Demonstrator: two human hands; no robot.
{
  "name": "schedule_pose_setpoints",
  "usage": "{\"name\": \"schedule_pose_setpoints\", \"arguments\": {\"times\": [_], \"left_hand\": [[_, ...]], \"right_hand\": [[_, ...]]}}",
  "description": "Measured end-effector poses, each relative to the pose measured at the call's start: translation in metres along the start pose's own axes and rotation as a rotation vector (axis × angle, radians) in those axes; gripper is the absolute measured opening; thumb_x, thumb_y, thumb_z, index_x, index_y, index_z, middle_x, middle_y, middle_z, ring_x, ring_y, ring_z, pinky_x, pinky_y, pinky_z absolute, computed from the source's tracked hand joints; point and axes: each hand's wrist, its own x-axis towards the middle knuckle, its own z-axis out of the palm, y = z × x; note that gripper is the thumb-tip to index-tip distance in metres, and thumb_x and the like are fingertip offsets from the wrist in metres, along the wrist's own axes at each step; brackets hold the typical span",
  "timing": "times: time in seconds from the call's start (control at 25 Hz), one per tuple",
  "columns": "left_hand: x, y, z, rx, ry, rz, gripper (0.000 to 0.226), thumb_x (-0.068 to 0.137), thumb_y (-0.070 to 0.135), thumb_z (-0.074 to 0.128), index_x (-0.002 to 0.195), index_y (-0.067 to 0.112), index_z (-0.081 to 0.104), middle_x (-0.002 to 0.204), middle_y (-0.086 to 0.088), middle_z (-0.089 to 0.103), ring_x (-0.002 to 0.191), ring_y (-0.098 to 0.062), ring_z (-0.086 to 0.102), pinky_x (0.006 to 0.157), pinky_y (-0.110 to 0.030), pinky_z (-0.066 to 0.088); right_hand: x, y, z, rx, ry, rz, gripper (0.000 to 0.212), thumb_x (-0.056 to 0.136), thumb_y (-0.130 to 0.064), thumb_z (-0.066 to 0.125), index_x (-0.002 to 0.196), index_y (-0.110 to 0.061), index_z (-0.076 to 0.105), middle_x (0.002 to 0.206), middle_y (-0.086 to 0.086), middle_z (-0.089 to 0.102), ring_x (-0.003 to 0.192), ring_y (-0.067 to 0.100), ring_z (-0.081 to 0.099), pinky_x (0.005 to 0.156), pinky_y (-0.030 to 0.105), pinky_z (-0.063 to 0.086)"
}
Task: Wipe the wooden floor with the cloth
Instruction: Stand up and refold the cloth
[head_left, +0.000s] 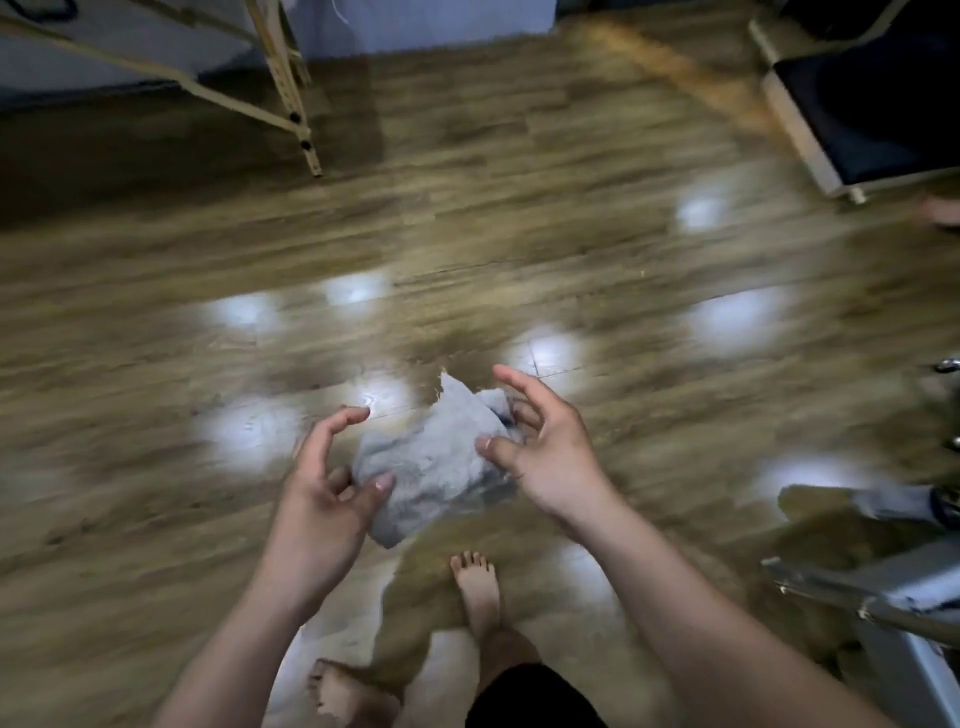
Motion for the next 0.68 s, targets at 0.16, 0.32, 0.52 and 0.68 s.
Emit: {"name": "schedule_pose_setpoints", "arguments": {"times": [0.16,0.32,0.52,0.68], "left_hand": [[0.021,0.021,0.011,0.333,-0.108,0.206,0.059,0.083,-0.005,0.074,0.107,0.048,0.064,0.132,0.015,0.061,0.116,-0.016,0.063,0.098,-0.04,0.054],[0.028,0.042,-0.019,0.712,0.054,0.378,0.042,0.079,0.007,0.08,0.119,0.014,0.07,0.13,-0.001,0.06,0.116,-0.022,0.059,0.102,-0.02,0.039],[0.036,0.064,-0.152,0.586,0.207,0.23,0.018,0.077,0.032,0.058,0.087,0.018,0.065,0.095,0.009,0.069,0.086,-0.016,0.054,0.076,-0.024,0.036],[0.043,0.093,-0.3,0.103,0.296,0.196,0.012,0.093,0.013,0.065,0.083,0.008,0.059,0.069,0.009,0.057,0.064,-0.002,0.049,0.058,-0.016,0.042]], "right_hand": [[-0.001,-0.013,-0.032,-0.206,0.033,-0.202,0.063,0.081,0.0,0.075,0.114,-0.053,0.06,0.132,-0.011,0.062,0.124,0.003,0.055,0.102,0.016,0.044],[0.012,-0.055,-0.012,-0.403,-0.043,-0.295,0.046,0.08,-0.003,0.075,0.117,-0.029,0.07,0.111,-0.007,0.073,0.106,0.006,0.067,0.105,0.033,0.048],[0.037,-0.148,0.128,-0.836,-0.165,-0.514,0.028,0.084,-0.014,0.061,0.107,-0.026,0.073,0.108,-0.002,0.074,0.105,0.019,0.066,0.095,0.025,0.048],[0.064,-0.236,0.288,-0.834,-0.277,-0.56,0.015,0.085,-0.019,0.052,0.073,-0.023,0.06,0.079,-0.005,0.065,0.084,0.021,0.062,0.074,0.031,0.048]]}}
